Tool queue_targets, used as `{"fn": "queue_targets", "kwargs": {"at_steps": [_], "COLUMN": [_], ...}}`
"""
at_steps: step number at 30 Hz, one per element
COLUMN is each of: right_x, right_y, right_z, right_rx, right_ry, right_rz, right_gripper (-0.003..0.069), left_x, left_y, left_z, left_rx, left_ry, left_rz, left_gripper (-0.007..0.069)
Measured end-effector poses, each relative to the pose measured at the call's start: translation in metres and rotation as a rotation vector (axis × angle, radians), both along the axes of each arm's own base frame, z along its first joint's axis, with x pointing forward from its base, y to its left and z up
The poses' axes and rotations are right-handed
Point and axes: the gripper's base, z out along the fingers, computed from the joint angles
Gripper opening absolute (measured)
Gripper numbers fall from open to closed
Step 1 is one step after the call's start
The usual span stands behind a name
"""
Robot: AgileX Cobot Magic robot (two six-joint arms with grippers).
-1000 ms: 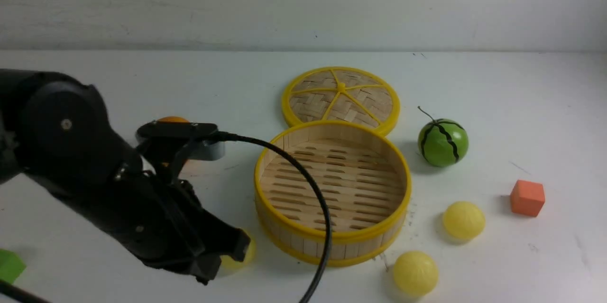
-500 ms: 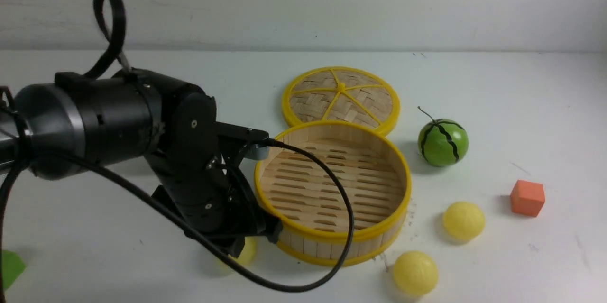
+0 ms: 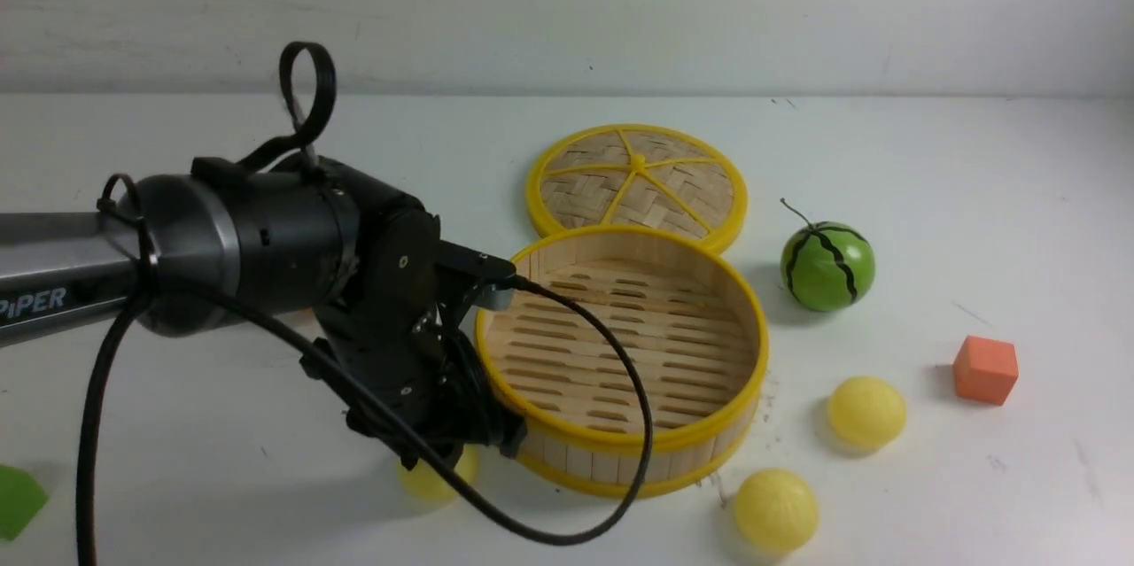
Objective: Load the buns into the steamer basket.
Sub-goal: Use the left arm to grab a steamed stuffed bun
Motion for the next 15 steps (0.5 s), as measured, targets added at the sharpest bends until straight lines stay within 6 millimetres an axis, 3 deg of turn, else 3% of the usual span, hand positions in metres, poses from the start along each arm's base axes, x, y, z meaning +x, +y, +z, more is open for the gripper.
{"fn": "queue_targets", "kwargs": {"at_steps": [9,15], "right_x": [0.0,0.0], "right_y": [0.0,0.0], "right_z": [0.0,0.0], "right_rx": [0.0,0.0], "right_ry": [0.0,0.0], "right_rz": [0.0,0.0], "right_gripper": [0.0241,0.0241], "left_x": [0.009,0.012], "left_y": [-0.005,-0.007], "left_z": [0.018,-0.002], "left_rx": [-0.012,0.029], "left_ry": [-0.022,0.035], "left_rz": [0.003,0.001], "left_gripper": [0.0237,0.0237]}}
